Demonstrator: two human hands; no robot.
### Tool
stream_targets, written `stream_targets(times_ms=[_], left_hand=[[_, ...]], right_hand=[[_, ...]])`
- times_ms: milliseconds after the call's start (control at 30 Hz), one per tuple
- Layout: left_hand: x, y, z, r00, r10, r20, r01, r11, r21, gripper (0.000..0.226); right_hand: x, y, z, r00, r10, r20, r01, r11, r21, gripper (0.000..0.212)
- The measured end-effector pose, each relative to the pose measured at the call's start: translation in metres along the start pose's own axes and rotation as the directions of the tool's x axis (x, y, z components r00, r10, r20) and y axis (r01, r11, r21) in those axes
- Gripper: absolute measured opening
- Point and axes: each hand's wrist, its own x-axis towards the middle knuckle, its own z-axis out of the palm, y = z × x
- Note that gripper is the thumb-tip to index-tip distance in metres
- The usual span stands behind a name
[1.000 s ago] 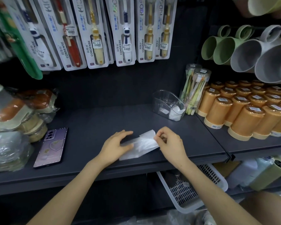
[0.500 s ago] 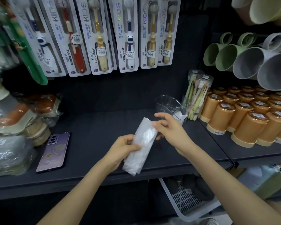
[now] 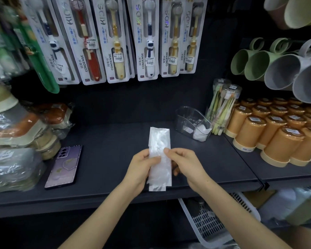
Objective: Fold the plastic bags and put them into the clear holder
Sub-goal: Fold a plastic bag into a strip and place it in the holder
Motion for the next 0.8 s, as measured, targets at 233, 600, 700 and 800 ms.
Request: stream_targets(times_ms=[233, 600, 700, 800], left_hand=[[-0.005, 0.003, -0.002, 1.0, -0.028, 0.005, 0.027, 0.997, 0.071, 0.017], [-0.003, 0.012, -0.012, 0.997, -0.044, 0.063, 0.037, 0.993, 0.109, 0.01], [-0.006, 0.017, -0.011, 0.991, -0.056, 0.122, 0.047, 0.997, 0.069, 0.016], [-0.008, 0.023, -0.011, 0.976, -0.129, 0.173, 0.14, 0.989, -0.052, 0.029]], right_hand=[[0.003, 0.005, -0.003, 0.999, -0.036, -0.004, 0.036, 0.999, -0.013, 0.005], [-0.003, 0.005, -0.014, 0.99, -0.116, 0.081, 0.105, 0.985, 0.136, 0.015], [-0.006, 0.002, -0.018, 0.978, -0.19, 0.083, 0.177, 0.973, 0.146, 0.025], [-0.008, -0.001, -0.021, 0.964, -0.256, 0.068, 0.244, 0.959, 0.145, 0.03]])
